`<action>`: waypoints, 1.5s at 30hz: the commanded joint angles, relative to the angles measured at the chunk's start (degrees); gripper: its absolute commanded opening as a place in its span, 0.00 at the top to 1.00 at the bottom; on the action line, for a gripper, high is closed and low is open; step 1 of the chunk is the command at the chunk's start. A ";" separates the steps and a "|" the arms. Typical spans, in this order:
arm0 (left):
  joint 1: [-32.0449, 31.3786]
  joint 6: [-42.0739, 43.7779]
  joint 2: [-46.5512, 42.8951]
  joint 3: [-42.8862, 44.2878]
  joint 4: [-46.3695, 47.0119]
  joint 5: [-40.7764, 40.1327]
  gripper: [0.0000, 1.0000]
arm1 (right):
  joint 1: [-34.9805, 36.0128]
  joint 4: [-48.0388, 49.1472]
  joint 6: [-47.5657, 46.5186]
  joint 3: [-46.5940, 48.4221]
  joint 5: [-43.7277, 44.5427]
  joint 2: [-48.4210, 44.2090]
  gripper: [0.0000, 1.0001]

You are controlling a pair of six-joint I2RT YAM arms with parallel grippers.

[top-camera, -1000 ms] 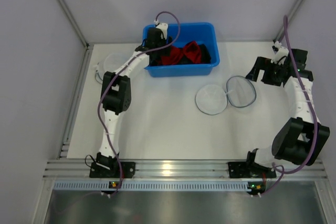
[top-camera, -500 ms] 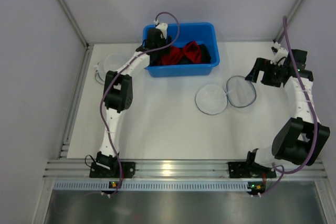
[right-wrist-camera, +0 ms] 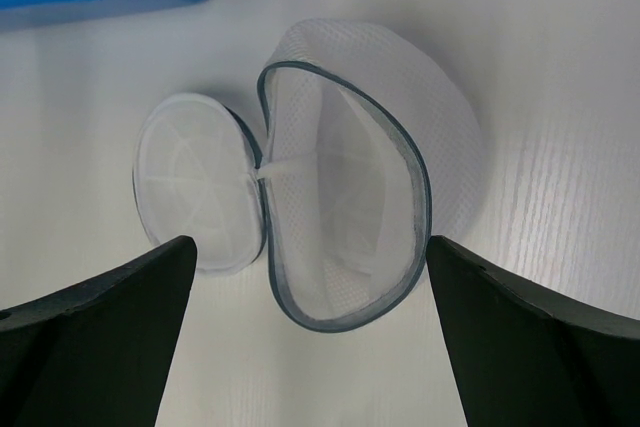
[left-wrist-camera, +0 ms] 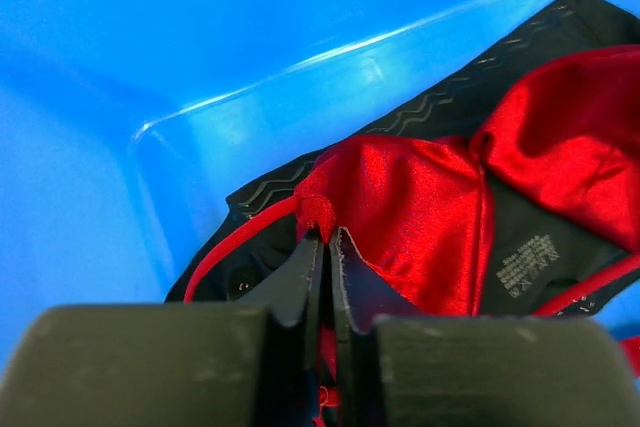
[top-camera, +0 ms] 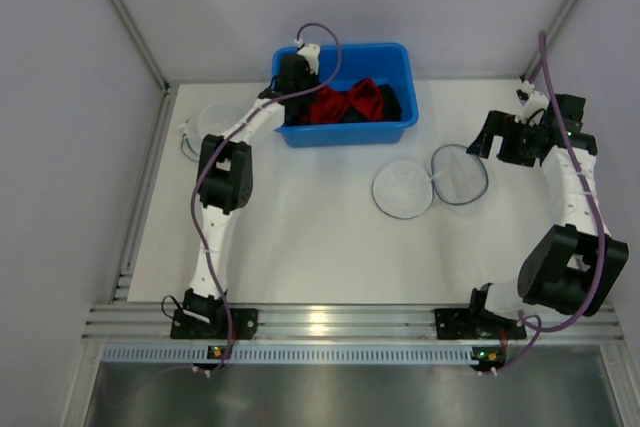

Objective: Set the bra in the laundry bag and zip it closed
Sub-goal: Pick up the bra from the bin.

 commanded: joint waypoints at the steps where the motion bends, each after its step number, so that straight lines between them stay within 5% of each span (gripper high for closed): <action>1: 0.28 0.13 -6.94 2.42 3.43 2.79 0.97 | -0.39 -0.31 -0.24 2.40 -1.68 -2.70 0.01; 20: -1.56 1.54 -28.04 -0.13 -6.33 6.05 1.00 | -0.39 2.06 0.63 0.91 -5.63 -4.90 0.00; 39: -20.18 10.24 -45.70 1.37 -15.02 -8.10 1.00 | -0.13 3.73 1.43 -0.68 -10.82 -8.15 0.01; 45: -22.66 6.91 -52.38 -2.06 -18.27 0.50 1.00 | 0.31 4.08 1.16 -0.41 -14.16 -9.21 0.01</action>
